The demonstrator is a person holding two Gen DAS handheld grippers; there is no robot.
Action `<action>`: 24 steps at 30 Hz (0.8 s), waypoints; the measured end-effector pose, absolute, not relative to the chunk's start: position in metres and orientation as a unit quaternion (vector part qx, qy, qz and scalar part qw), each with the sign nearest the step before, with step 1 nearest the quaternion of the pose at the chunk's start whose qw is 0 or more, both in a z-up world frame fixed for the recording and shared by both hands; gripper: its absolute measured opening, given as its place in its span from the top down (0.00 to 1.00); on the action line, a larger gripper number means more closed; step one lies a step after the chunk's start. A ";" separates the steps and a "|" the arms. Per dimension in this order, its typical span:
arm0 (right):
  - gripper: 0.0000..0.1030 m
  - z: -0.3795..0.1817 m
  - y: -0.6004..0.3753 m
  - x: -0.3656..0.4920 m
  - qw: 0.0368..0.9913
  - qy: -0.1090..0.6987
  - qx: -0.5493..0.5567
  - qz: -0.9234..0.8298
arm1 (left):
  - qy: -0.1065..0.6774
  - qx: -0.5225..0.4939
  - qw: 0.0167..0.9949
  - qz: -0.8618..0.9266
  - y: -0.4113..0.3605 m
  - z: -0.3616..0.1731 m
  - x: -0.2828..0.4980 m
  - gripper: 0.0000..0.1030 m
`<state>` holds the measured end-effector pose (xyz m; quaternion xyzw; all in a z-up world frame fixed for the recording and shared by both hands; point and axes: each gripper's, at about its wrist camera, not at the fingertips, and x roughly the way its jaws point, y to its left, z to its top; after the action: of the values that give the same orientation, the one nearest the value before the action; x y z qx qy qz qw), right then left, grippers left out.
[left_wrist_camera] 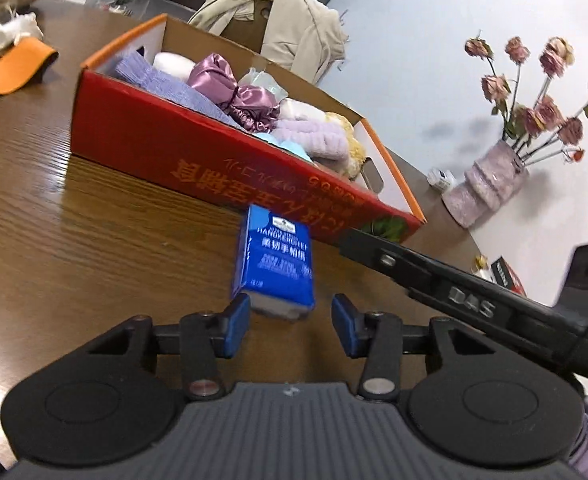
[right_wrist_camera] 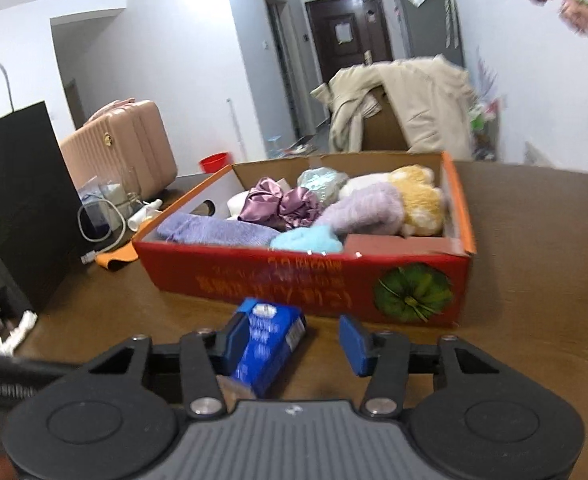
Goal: Organize soft objects
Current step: 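Grasp the blue tissue pack with both grippers, then lift the tissue pack and carry it over the box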
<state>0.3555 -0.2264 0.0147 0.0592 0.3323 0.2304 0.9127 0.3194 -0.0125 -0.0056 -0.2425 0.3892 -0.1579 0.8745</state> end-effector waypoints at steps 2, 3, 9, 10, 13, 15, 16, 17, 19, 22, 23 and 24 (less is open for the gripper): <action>0.58 0.007 -0.223 0.373 0.905 0.343 0.070 0.241 | 0.396 -0.246 0.872 -0.148 -0.015 -0.011 0.327 0.55; 0.59 0.003 -0.220 0.379 0.901 0.347 0.074 0.248 | 0.401 -0.247 0.870 -0.144 -0.015 -0.014 0.331 0.56; 0.70 -0.018 -0.211 0.402 0.886 0.366 0.092 0.269 | 0.402 -0.268 0.866 -0.130 0.000 -0.024 0.343 0.68; 0.74 -0.018 -0.211 0.401 0.886 0.366 0.095 0.268 | 0.398 -0.271 0.867 -0.126 0.004 -0.024 0.344 0.69; 0.81 -0.017 -0.215 0.392 0.884 0.369 0.102 0.267 | 0.381 -0.273 0.877 -0.109 0.010 -0.023 0.346 0.72; 0.81 -0.016 -0.215 0.383 0.881 0.375 0.103 0.270 | 0.375 -0.278 0.879 -0.101 0.014 -0.024 0.347 0.74; 0.81 -0.016 -0.216 0.378 0.879 0.376 0.105 0.272 | 0.373 -0.281 0.878 -0.102 0.016 -0.025 0.348 0.74; 0.81 -0.017 -0.216 0.373 0.878 0.377 0.108 0.276 | 0.373 -0.284 0.877 -0.105 0.017 -0.026 0.349 0.74; 0.81 -0.018 -0.216 0.366 0.874 0.378 0.115 0.281 | 0.369 -0.287 0.878 -0.101 0.018 -0.027 0.348 0.73; 0.81 -0.018 -0.217 0.361 0.871 0.378 0.124 0.290 | 0.365 -0.280 0.882 -0.101 0.018 -0.027 0.348 0.72; 0.81 -0.019 -0.218 0.362 0.870 0.378 0.126 0.291 | 0.365 -0.281 0.882 -0.102 0.018 -0.027 0.348 0.72; 0.79 -0.020 -0.220 0.364 0.869 0.377 0.135 0.291 | 0.365 -0.281 0.882 -0.104 0.018 -0.028 0.349 0.72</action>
<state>0.3636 -0.2202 -0.0198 0.1347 0.3769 0.2911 0.8689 0.3489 0.0179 -0.0277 -0.2810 0.3645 -0.1043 0.8817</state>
